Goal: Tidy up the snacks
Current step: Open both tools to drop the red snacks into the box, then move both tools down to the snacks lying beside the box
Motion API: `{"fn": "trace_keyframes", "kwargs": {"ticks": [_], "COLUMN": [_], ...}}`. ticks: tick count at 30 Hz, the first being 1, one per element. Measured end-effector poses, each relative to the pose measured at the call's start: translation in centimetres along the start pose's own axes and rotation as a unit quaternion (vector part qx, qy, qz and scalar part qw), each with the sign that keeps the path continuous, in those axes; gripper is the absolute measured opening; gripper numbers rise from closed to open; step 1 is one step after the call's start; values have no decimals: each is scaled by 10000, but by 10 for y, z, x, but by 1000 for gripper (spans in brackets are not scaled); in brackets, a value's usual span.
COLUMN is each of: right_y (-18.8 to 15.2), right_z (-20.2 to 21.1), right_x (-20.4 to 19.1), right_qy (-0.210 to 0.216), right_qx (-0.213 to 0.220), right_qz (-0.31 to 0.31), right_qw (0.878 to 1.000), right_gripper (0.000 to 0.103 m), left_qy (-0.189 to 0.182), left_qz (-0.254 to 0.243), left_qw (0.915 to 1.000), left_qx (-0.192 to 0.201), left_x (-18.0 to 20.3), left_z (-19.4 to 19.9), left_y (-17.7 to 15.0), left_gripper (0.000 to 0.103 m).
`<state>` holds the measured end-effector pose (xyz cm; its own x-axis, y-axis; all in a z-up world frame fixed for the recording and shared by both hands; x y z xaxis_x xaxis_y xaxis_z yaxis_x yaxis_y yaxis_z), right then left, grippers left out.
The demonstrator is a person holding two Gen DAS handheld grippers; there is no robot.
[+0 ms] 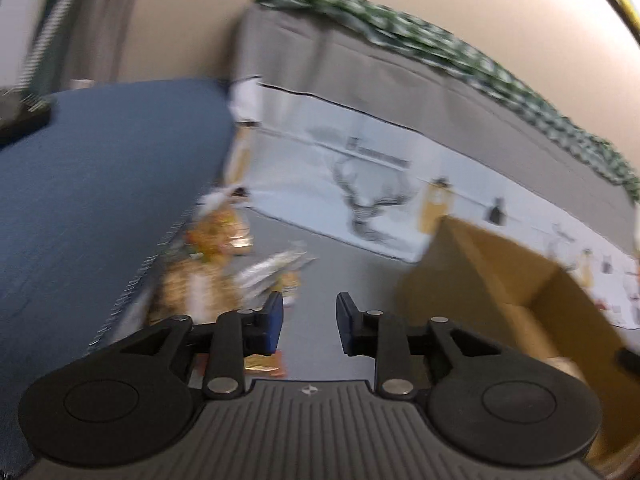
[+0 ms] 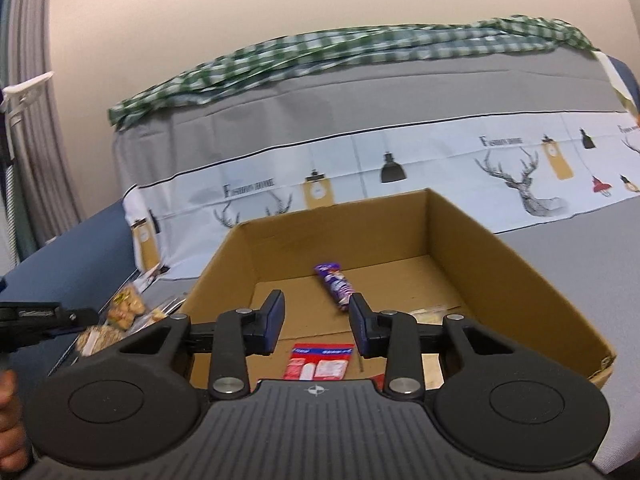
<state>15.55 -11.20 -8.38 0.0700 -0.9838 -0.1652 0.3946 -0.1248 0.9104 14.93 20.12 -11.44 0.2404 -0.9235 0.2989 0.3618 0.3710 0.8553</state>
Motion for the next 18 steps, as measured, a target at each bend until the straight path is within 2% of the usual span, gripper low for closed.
{"fn": "trace_keyframes", "kwargs": {"ticks": [1,2,3,6,8,11,18], "right_y": [-2,-4,-5,-9,-8,0,41], "right_z": [1,1,2,4,7,7,-17], "right_x": [-3,-6,-10,-25,-35,-53,-126], "right_qy": [33,46,52,141,240,407,1092], "right_qx": [3,9,20,79,140,76,-335], "right_qz": [74,158,259,642,836,1041,894], "right_qw": [10000,9999,9997,9978,9961,9937,9894], "right_gripper": [37,37,37,37,37,37,37], "left_qy": [203,338,307,484,570,676,875], "left_qz": [46,316,471,318,390,653,1144], "left_qw": [9997,9987,9983,9982,9974,9951,9892], "left_qx": [-118,-234,-127,154,210,322,288], "left_x": [-9,-19,-23,-27,-30,-39,-60], "left_z": [-3,-7,-5,0,1,7,2], "left_y": [-7,-10,-7,3,3,3,1], "left_gripper": [31,31,31,35,41,41,41]}}
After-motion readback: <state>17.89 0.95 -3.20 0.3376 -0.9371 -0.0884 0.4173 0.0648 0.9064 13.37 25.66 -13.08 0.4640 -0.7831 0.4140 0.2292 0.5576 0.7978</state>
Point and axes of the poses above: each gripper's, at about its wrist camera, not at the fingertips, and z roughly against the way its jaws point, x to its right, y to its top, the point moved 8 cm from there along -z, roughly the way its jaws point, and after that the axes turned 9 degrees about -y, right-handed, at the moved point
